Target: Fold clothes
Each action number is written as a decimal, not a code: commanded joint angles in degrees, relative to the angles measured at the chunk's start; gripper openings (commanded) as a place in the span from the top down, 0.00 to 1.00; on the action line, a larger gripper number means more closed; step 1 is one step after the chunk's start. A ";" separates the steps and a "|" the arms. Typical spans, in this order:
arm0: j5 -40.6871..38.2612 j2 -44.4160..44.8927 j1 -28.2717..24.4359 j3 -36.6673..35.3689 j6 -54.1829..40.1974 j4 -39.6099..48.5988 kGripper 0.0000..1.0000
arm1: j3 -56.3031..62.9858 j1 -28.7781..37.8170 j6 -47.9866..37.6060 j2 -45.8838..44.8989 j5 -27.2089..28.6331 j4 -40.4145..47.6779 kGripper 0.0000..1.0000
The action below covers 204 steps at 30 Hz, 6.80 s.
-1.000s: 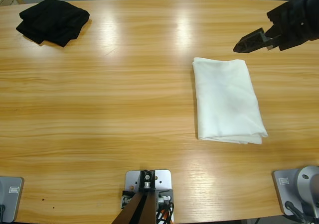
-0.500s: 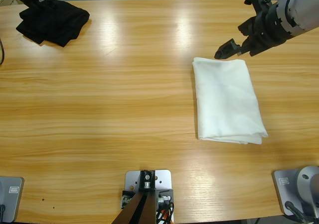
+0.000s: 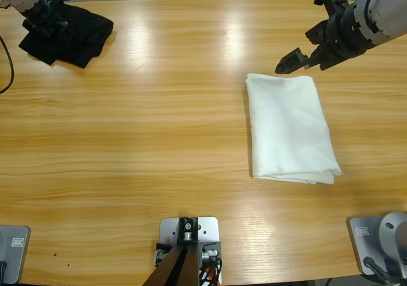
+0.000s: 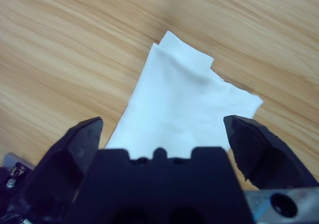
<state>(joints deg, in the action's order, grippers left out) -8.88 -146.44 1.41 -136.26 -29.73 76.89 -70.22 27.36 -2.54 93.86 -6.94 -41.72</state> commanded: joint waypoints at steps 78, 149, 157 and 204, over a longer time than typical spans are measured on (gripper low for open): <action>-24.61 19.10 51.67 56.20 74.73 -75.14 0.32 | 47.24 -35.00 -24.50 9.73 -33.10 42.09 0.18; -39.37 0.75 45.89 22.21 67.54 -28.08 1.00 | 46.96 -29.03 -23.39 9.13 -33.66 39.33 0.17; -29.95 4.92 47.72 24.93 48.25 -28.83 1.00 | 47.01 -29.08 -23.78 9.06 -34.01 39.14 0.00; -33.26 14.88 45.54 54.90 61.65 -70.20 0.00 | 47.28 -27.27 -22.07 12.66 -32.25 43.04 0.01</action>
<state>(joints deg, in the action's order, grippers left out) -35.69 -136.25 49.77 -99.63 25.85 26.64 -25.47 -0.52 -25.46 99.12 -42.85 0.69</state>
